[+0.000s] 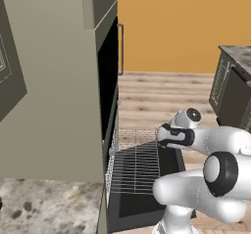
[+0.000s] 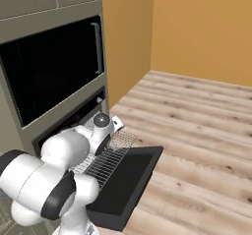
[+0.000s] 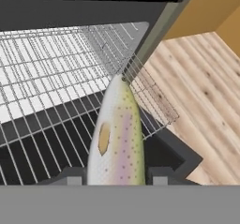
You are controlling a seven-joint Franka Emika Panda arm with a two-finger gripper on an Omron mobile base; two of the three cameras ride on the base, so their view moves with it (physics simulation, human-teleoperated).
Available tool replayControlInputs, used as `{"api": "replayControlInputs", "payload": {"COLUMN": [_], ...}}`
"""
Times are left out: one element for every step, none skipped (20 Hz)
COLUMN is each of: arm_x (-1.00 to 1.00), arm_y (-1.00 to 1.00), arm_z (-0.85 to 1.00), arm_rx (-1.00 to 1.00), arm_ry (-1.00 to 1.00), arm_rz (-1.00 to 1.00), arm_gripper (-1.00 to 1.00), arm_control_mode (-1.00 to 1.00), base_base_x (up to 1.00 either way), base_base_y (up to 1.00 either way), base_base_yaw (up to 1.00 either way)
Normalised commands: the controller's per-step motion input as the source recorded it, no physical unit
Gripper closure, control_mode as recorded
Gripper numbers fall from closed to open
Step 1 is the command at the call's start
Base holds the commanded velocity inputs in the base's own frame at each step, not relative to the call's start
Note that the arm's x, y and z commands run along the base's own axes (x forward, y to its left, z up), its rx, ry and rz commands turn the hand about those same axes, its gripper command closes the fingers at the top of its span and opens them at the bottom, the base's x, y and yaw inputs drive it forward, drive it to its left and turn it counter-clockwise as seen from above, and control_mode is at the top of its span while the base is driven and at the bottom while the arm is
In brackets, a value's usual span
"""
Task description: Place the fish on the top rack of the oven, and slide the tray back inside. Close the oven door.
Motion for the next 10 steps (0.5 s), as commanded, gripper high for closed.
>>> {"api": "replayControlInputs", "payload": {"arm_x": [0.31,0.29,0.29,0.29,0.29,0.29,0.29,0.26,0.21,0.21], "arm_y": [0.14,0.14,0.14,0.11,0.07,0.04,0.02,0.00,0.00,0.00], "arm_z": [-0.46,-0.45,-0.45,-0.45,-0.45,-0.44,-0.42,-0.41,-0.36,-0.36], "arm_rx": [0.00,0.00,0.00,0.00,0.00,0.00,0.00,0.00,0.00,0.00], "arm_ry": [0.00,0.00,0.00,0.00,0.00,0.00,0.00,0.00,0.00,0.00], "arm_rz": [0.00,0.00,0.00,0.00,0.01,0.01,0.01,0.03,0.05,0.06], "arm_gripper": [1.00,1.00,1.00,1.00,1.00,1.00,1.00,1.00,1.00,1.00], "arm_control_mode": [-1.00,-1.00,-1.00,-1.00,-1.00,-1.00,-1.00,-1.00,-1.00,-1.00], "base_base_x": [0.00,0.00,0.00,0.00,0.00,0.00,0.00,0.00,0.00,0.00], "base_base_y": [0.00,0.00,0.00,0.00,0.00,0.00,0.00,0.00,0.00,0.00], "base_base_yaw": [0.00,0.00,0.00,0.00,0.00,0.00,0.00,0.00,0.00,0.00]}}
